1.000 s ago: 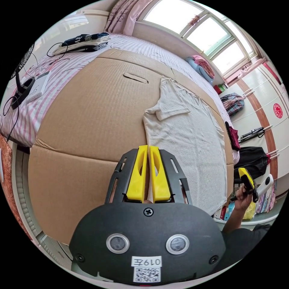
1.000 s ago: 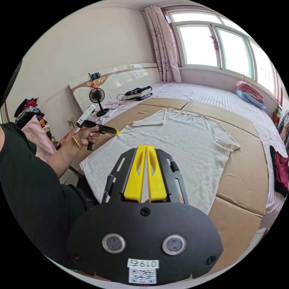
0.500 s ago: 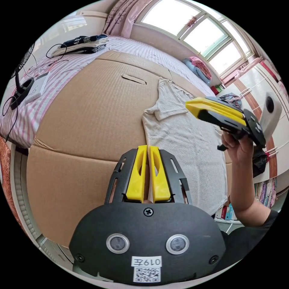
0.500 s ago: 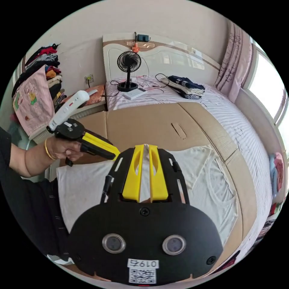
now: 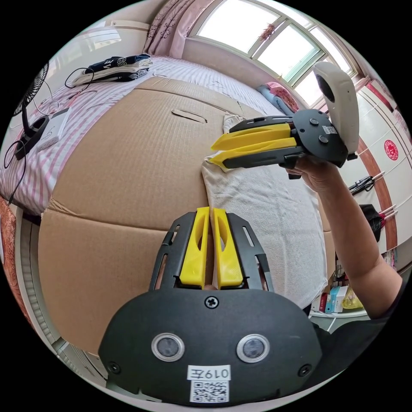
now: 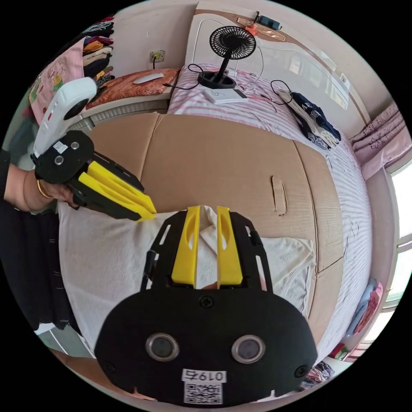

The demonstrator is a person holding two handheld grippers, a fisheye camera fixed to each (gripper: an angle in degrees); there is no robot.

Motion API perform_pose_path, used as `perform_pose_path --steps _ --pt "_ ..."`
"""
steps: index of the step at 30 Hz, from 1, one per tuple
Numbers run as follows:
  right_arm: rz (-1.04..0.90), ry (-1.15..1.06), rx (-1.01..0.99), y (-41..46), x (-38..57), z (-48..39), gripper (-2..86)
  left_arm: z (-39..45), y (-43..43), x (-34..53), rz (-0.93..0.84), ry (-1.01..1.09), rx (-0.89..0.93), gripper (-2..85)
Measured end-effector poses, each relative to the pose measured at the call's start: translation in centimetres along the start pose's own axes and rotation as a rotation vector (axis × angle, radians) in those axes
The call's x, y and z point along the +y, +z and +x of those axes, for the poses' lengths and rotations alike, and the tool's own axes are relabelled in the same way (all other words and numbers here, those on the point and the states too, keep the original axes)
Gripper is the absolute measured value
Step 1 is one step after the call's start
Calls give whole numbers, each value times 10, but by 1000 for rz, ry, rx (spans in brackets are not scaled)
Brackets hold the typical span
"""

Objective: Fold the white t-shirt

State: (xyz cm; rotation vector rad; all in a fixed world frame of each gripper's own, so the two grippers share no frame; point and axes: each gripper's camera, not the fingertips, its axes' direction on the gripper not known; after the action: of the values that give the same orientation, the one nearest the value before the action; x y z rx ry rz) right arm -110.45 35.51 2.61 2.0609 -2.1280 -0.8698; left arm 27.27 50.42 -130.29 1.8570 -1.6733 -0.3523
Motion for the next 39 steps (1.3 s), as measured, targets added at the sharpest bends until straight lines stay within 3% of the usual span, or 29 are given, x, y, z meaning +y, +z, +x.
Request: perform_pose_path --steps 9,19,29,36,39 --pt "-59 -2 49 42 -16 -2 1 -7 -5 7 1 -1 5 13" --pt "-8 95 54 65 -4 -3 23 -14 -12 12 -9 -13 -14 15" --pt "245 237 16 -2 56 -15 59 -43 -33 14 30 -81 77 17" --pt "505 346 -103 -43 143 -92 31 -47 -57 51 -30 -30 105 15" --pt "508 401 -138 -36 171 -125 10 -38 -58 73 -80 -10 88 12"
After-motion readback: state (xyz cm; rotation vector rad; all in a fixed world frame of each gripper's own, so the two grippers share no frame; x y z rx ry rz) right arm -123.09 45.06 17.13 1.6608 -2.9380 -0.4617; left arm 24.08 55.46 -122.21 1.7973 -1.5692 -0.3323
